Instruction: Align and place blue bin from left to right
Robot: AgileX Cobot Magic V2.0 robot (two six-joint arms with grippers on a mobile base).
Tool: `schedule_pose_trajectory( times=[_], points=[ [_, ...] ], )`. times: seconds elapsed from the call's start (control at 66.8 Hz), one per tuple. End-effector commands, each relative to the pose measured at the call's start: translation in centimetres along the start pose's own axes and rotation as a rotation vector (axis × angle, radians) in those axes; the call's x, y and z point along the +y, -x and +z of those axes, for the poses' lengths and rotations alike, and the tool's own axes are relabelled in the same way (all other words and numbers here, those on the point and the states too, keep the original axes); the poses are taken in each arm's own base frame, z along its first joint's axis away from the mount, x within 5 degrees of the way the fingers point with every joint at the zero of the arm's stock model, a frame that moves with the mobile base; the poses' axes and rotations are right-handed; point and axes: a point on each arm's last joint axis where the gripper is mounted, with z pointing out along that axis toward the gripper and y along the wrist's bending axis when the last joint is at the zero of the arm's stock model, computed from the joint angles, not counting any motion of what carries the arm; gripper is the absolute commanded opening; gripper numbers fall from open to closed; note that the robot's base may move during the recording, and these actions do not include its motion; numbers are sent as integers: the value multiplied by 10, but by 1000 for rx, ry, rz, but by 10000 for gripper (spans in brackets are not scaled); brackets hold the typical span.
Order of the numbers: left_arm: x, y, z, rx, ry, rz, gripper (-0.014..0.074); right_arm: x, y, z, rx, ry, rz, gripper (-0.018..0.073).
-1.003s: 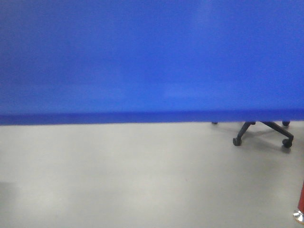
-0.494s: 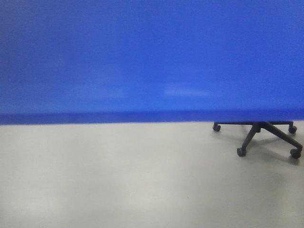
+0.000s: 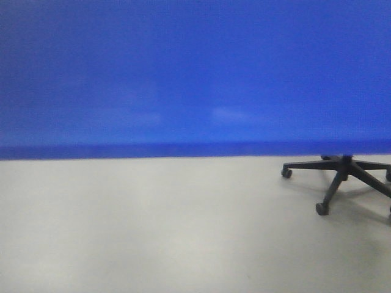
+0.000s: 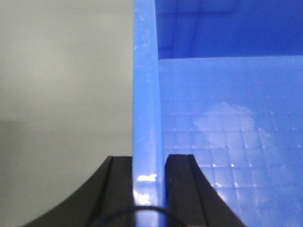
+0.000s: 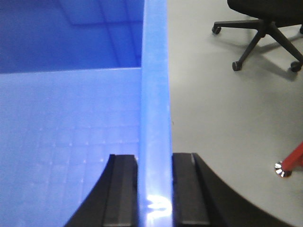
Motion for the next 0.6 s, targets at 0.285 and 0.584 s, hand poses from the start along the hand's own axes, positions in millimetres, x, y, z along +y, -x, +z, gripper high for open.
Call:
schedule_pose_trajectory(
  times=[0.285,0.584],
  points=[
    [-3,8,-6,-83,-61,7,-111,6,12,-7,-121,93,-12,-70],
    [-3,8,-6,-83,-61,7,-111,9,14,-8,-145,124,-13,-70]
  ],
)
